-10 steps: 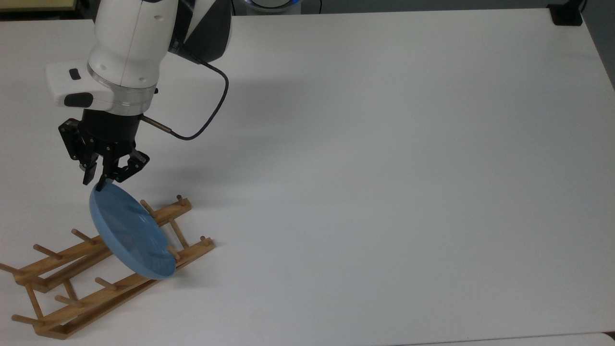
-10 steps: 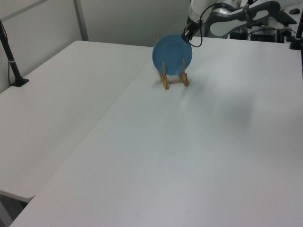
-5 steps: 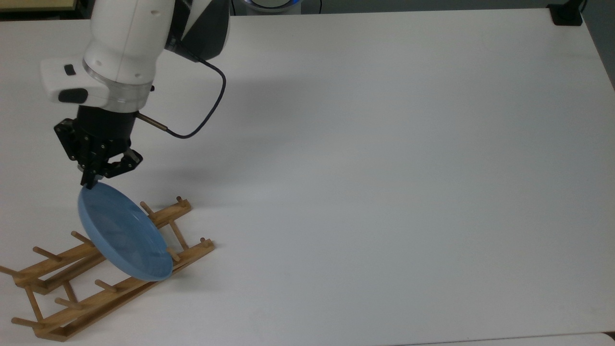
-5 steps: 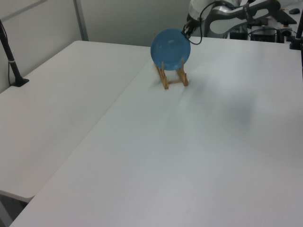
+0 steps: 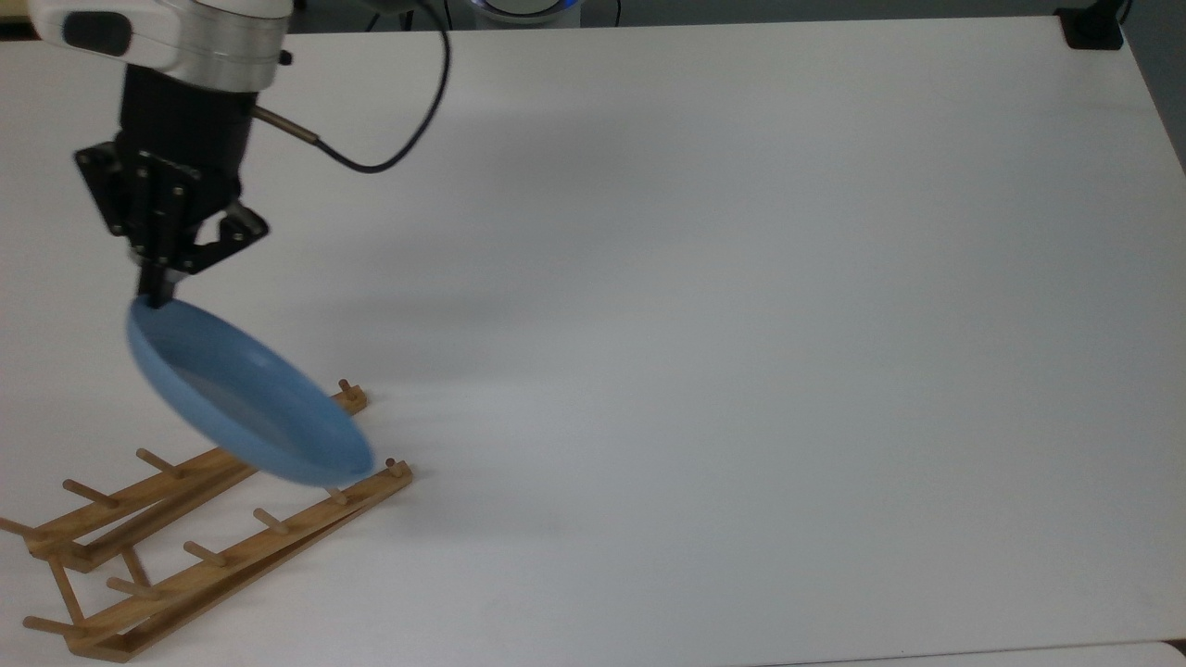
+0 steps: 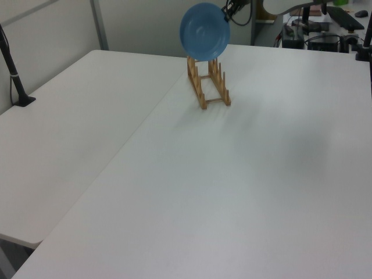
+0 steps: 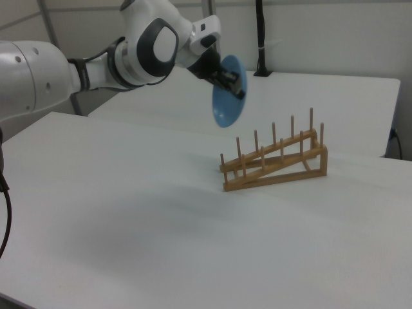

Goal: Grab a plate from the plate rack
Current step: 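Lift the blue plate up and out of the wooden rack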

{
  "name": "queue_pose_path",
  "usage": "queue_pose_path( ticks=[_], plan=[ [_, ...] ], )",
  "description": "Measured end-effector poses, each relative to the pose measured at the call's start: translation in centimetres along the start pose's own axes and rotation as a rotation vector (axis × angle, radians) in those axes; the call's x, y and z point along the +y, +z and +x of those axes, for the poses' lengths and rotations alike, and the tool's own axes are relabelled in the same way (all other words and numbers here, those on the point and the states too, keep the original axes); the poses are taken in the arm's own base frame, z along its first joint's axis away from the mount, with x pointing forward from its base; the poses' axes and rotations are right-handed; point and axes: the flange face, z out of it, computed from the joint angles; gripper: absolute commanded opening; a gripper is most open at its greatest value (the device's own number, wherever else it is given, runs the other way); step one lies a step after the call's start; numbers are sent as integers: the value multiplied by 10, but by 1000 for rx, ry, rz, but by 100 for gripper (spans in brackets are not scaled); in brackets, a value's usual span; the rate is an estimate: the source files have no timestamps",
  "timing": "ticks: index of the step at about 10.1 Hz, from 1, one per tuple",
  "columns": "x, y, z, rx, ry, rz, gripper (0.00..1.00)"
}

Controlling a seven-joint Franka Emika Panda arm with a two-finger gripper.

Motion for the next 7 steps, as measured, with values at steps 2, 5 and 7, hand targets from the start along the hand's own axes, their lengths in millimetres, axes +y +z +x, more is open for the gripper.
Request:
queue_pose_path(
  ticks=[2, 5, 7],
  plan=[
    [-44, -3, -21, -151, 17, 70, 0],
    [-80, 0, -71, -495, -162, 173, 0],
    [-81, 10, -107, -690, -428, 215, 0]
  ],
)
